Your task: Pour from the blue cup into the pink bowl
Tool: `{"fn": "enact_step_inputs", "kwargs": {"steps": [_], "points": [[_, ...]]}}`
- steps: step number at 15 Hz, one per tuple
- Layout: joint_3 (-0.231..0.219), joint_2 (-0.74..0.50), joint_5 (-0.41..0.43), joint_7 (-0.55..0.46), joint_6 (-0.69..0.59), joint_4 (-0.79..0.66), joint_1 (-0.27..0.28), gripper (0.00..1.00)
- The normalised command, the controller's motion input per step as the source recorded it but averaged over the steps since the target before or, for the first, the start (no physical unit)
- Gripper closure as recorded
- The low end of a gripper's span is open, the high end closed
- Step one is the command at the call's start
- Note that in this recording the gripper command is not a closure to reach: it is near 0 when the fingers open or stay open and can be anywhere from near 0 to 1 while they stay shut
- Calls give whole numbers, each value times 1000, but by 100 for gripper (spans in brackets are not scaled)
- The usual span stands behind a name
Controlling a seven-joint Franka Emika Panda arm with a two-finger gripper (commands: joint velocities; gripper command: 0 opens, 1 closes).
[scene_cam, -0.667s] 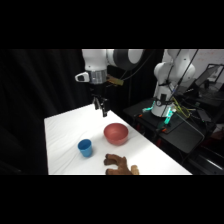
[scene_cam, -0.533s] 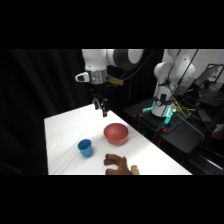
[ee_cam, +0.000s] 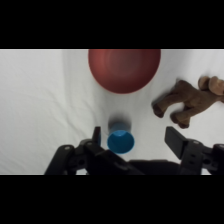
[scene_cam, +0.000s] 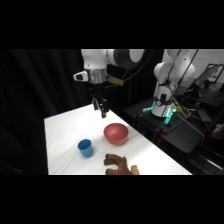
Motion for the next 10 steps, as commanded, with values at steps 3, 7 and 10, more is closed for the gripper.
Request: {"fn": "enact_step_inputs", "kwargs": {"steps": [3,7,10], "points": [[74,383,22,186,142,486,87,0],[-7,566,-150,370,333,524,118,0],[-114,432,-205,393,263,364,175,0]]}}
